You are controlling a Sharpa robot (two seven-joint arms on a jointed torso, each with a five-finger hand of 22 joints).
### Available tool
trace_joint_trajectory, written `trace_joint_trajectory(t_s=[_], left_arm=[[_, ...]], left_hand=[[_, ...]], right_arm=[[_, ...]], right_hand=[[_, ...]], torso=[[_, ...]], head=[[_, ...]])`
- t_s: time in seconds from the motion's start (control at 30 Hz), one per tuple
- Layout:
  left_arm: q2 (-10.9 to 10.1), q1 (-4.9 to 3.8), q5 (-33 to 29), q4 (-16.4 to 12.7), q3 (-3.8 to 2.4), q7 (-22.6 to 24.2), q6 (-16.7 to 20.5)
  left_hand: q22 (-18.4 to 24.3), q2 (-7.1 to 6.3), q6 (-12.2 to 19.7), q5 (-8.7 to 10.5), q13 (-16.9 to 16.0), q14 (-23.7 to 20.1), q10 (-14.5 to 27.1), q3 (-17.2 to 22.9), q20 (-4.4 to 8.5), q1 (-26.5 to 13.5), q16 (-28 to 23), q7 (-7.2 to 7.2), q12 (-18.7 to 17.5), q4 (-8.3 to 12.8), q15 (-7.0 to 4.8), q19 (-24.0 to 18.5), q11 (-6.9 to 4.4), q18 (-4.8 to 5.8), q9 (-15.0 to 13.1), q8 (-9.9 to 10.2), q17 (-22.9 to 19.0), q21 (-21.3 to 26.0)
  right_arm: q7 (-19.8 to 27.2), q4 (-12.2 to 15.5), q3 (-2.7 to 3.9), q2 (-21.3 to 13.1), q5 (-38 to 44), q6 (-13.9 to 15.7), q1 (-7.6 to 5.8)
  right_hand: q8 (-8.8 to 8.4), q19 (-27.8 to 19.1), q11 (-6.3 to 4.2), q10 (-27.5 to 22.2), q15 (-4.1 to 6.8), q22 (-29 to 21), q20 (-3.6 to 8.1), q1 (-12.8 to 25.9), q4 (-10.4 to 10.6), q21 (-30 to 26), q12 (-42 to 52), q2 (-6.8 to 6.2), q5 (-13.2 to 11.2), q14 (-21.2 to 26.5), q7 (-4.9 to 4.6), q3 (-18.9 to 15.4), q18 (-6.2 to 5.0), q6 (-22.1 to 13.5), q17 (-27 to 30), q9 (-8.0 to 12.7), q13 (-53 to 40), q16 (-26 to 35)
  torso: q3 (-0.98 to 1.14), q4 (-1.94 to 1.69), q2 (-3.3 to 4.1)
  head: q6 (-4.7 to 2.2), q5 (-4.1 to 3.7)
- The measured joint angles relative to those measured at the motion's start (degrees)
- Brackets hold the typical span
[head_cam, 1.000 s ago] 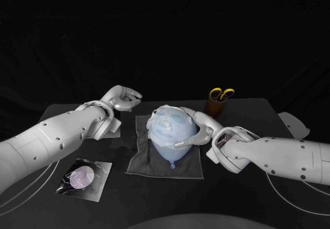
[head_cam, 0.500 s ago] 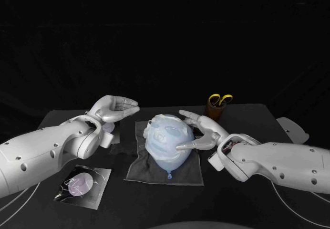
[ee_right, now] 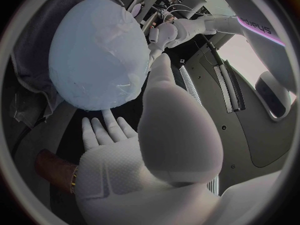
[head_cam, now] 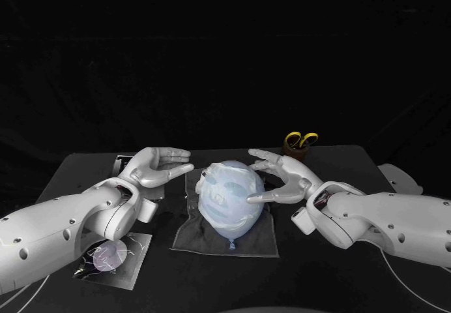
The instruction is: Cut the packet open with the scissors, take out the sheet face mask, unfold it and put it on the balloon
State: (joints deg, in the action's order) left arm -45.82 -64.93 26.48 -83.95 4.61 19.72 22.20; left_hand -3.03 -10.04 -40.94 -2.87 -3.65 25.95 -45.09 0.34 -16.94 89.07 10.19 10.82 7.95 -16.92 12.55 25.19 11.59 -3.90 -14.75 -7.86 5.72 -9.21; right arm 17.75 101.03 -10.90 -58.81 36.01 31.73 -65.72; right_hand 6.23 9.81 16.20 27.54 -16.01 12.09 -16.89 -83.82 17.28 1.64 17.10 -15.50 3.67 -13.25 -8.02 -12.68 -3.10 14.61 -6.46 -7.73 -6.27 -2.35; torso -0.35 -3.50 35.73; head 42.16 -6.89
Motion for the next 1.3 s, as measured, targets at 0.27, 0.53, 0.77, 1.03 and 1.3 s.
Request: trace_joint_trajectory(t_s=[0.27, 0.53, 0.77, 1.03, 1.3], left_arm=[[-0.1, 1.13, 2.0, -1.2, 0.1, 0.9, 1.2], [-0.1, 1.56, 4.2, -2.3, 0.27, 1.1, 2.0], [0.2, 1.99, 5.4, -3.1, 0.43, 1.1, 2.1], [1.6, 2.39, 6.1, -3.0, 0.54, 0.7, 2.1], [2.9, 2.49, 7.3, -2.7, 1.18, -0.3, 2.3]], left_hand=[[0.5, -3.91, 7.3, 0.0, 0.6, -6.3, 9.7, -6.8, -0.06, 0.1, -4.1, -0.74, -4.2, -0.3, -1.05, -5.6, -0.65, 0.01, 2.7, 2.5, -1.7, 3.3], [0.8, -6.94, 16.9, -0.24, 1.5, -11.7, 23.4, -12.6, -0.04, -1.0, -6.5, -1.92, -5.8, -0.5, -1.51, -10.2, -2.05, 0.01, 5.9, 5.0, -2.9, 5.3], [0.9, -7.59, 20.0, -0.24, 1.8, -14.0, 27.5, -12.9, 0.08, -1.7, -7.4, -2.21, -6.0, -0.5, -1.78, -11.8, -2.36, 0.0, 6.9, 5.5, -3.3, 6.0], [1.0, -7.59, 21.7, -0.24, 1.8, -14.6, 29.3, -12.9, 0.16, -1.7, -7.6, -2.52, -6.0, -0.5, -1.99, -12.1, -1.97, 0.0, 7.5, 5.6, -3.4, 6.2], [1.0, -7.58, 21.7, -0.24, 1.8, -15.0, 29.6, -12.9, 0.05, -1.7, -7.8, -2.52, -6.0, -0.5, -1.98, -12.4, -1.65, 0.0, 7.4, 5.6, -3.5, 6.2]], right_arm=[[-0.2, -1.1, 0.01, 0.0, -1.2, 0.6, -2.7], [-2.5, -3.8, 0.07, 1.5, -0.6, 1.9, -5.18], [-6.1, -4.7, 0.1, 3.0, 1.8, 2.6, -6.68], [-11.2, -6.1, 0.34, 5.8, 5.2, 3.4, -7.73], [-14.5, -6.7, 0.38, 8.3, 7.4, 3.6, -8.05]], right_hand=[[5.45, 4.6, -1.03, 7.1, 1.49, 3.2, 0.09, -0.3, -0.4, 1.5, 2.1, 7.39, -0.5, -12.9, -0.9, 8.0, -2.2, 12.7, -4.0, -4.3, 0.6, -4.1], [7.07, 4.8, -1.4, 9.8, 1.79, 3.2, 0.08, -0.5, -0.5, 1.5, 1.9, 8.43, -0.5, -14.6, -1.57, 9.6, -2.21, 18.0, -4.1, -5.5, 1.8, -4.2], [7.3, 4.8, -1.25, 10.0, 1.79, 3.0, 0.08, -0.5, -0.5, 1.5, 1.2, 8.43, -0.5, -14.6, -1.8, 9.6, -2.2, 19.0, -3.7, -5.6, 2.3, -4.2], [6.54, 4.8, -1.25, 10.0, 1.6, 2.6, 0.08, -0.5, -0.4, 1.5, 0.5, 8.43, -0.5, -13.1, -1.71, 9.8, -2.19, 18.0, -2.9, -4.9, 2.6, -3.7], [6.33, 4.8, -1.25, 10.0, 1.59, 2.6, 0.08, 0.4, -0.4, 1.5, -0.2, 7.51, -0.5, -13.1, -1.71, 9.8, -2.17, 18.0, -2.7, -4.6, 2.6, -3.5]], torso=[[-0.02, -0.1, 0.03], [-0.03, -0.14, 0.02], [0.04, -0.13, 0.09], [0.04, -0.06, 0.1], [0.08, -0.07, 0.14]], head=[[0.03, 0.13], [-0.12, 0.43], [-0.51, 0.65], [-1.1, 0.9], [-1.22, 0.99]])
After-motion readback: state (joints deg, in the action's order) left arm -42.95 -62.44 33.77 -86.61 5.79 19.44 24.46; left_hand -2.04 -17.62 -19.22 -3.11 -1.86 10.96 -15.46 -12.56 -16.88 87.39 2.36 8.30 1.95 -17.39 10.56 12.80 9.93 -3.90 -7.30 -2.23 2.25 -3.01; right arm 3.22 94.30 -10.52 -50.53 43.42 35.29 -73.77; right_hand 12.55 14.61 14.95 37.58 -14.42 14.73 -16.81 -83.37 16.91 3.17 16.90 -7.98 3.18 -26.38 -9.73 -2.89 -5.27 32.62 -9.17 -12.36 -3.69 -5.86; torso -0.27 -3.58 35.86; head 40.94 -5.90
